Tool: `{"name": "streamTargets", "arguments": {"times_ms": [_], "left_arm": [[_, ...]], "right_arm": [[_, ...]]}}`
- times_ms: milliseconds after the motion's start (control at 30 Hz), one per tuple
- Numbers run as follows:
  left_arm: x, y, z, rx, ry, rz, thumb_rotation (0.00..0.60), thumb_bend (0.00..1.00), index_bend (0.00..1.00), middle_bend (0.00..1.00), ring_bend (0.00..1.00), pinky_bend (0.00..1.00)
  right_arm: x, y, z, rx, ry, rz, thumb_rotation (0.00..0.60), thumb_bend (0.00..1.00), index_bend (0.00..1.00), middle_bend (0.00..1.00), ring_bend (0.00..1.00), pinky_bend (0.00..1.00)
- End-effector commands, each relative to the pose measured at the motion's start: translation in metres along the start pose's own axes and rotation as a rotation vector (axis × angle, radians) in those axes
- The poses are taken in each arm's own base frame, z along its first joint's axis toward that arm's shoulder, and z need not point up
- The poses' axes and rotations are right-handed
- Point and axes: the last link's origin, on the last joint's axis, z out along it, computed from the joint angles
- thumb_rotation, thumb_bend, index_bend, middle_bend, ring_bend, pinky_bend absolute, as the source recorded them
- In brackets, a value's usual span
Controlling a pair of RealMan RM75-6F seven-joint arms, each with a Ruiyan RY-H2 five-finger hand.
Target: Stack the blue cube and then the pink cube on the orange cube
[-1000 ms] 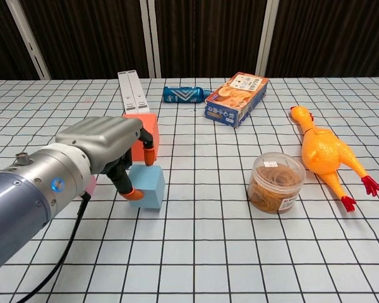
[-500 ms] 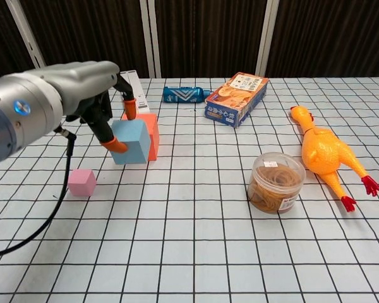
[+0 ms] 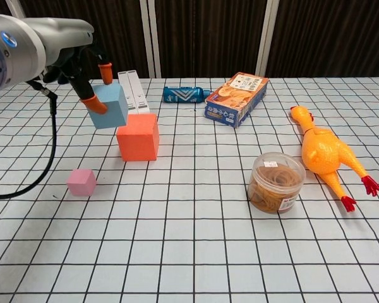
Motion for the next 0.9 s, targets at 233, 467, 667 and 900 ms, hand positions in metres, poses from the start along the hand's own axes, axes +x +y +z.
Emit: {"name": "streamTargets", "arguments": {"times_ms": [233, 467, 667, 900], "left_arm": [[0.004, -0.004, 0.022, 0.037, 0.005, 0.004, 0.600, 0.26, 0.42, 1.00, 0.81, 0.81], [-0.001, -0.001, 0.034, 0.027, 0.003, -0.012, 0.600, 0.26, 0.43, 1.00, 0.81, 0.81], [-0.009, 0.002, 0.043, 0.035, -0.032, -0.057, 0.600, 0.26, 0.43, 1.00, 0.81, 0.81], [-0.013, 0.010, 0.052, 0.022, -0.038, -0.018, 0.600, 0.27, 0.43, 1.00, 0.81, 0.81]], "right_arm": [[-0.002, 0.000, 0.001, -0.001, -0.007, 0.002, 0.600, 0.16, 0.10, 0.07, 0.10, 0.21], [-0.002, 0.001, 0.001, -0.005, -0.005, -0.003, 0.600, 0.16, 0.10, 0.07, 0.10, 0.21], [-0.004, 0.002, 0.001, -0.007, -0.014, -0.008, 0.600, 0.16, 0.10, 0.07, 0.10, 0.21], [-0.004, 0.002, 0.002, -0.013, -0.013, -0.011, 0.600, 0.16, 0.10, 0.07, 0.10, 0.21]]}}
